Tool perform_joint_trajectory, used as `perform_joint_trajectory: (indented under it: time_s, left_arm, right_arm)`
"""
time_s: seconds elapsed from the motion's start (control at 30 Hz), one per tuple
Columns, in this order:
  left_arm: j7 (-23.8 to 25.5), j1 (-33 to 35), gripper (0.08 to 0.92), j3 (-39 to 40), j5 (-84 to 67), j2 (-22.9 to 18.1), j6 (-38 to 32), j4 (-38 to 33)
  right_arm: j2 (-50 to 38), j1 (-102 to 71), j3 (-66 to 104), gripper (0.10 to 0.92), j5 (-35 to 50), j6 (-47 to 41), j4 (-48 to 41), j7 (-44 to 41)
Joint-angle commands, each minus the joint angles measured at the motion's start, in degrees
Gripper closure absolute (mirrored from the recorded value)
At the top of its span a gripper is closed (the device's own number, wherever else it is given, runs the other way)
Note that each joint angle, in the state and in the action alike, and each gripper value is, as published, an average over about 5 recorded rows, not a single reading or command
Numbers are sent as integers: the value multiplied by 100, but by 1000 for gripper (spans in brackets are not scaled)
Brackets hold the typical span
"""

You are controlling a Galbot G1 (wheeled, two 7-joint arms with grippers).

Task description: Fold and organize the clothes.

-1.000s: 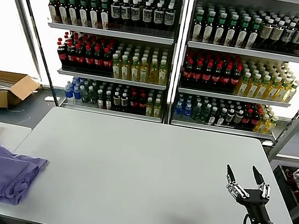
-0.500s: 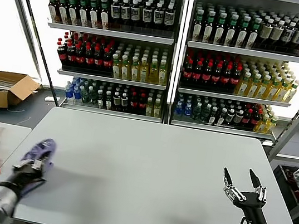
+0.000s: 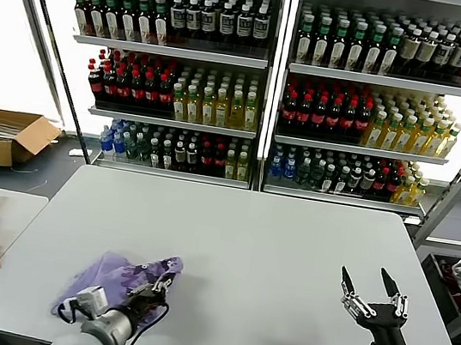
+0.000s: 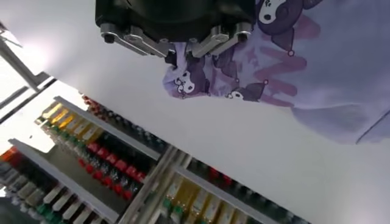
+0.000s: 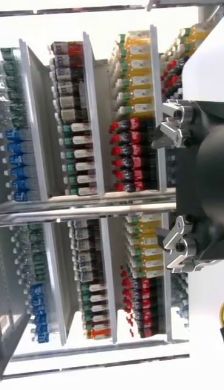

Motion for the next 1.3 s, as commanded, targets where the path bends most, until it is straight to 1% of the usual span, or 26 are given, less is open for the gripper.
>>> perform_joint_trajectory:
  time_s: [0.03,0.13,0.23,0.3,0.4,0.5,0.63,0.73,0.83,0.97,1.1,1.2,1.3]
  left_arm:
    - [-343,-1061,819,811,-631,-388,-202,347]
    - [-136,-1070,734,702,-701,-332,-280,112]
    - [170,-831,647,435,-791,-143,-284,-268]
    - [484,-572,586,90,-803,24,-254,-529]
    - [1083,-177,500,-581,-754,269,-199,-895]
    - [1500,123,413,-1257,-579,429,-195,-1160]
    - [1674,438,300,-1831,-339,419,-206,-1430]
    - [1699,697,222,-2020,-157,310,-201,-1582]
    - [1737,875,184,-2080,94,190,-204,-1628]
    - [1724,952,178,-2077,350,81,-201,-1641]
    - [1668,967,177,-2006,434,-20,-173,-1664]
    - [1627,1015,177,-1881,492,-154,-124,-1700]
    - [1618,1102,177,-1772,586,-301,-90,-1754]
  right_arm:
    - [49,44,-492,203,-220,-350,58,43]
    - [19,152,-754,203,-269,-708,59,100]
    - [-112,251,-1066,203,-224,-1080,60,131]
    - [-247,382,-1382,203,-113,-1362,61,154]
    - [-430,820,-2087,203,139,-1851,2,279]
    - [-436,1572,-2974,203,360,-2380,-169,495]
    - [-240,2511,-4127,203,553,-2956,-526,677]
    - [-48,2900,-4700,203,620,-3056,-931,736]
    - [136,3171,-5013,203,643,-3054,-1321,749]
    - [339,3388,-5228,203,614,-3044,-1666,731]
    - [467,3449,-5310,205,530,-2955,-1815,617]
    - [495,3423,-5310,236,363,-2813,-1854,489]
    - [467,3369,-5266,309,246,-2696,-1756,417]
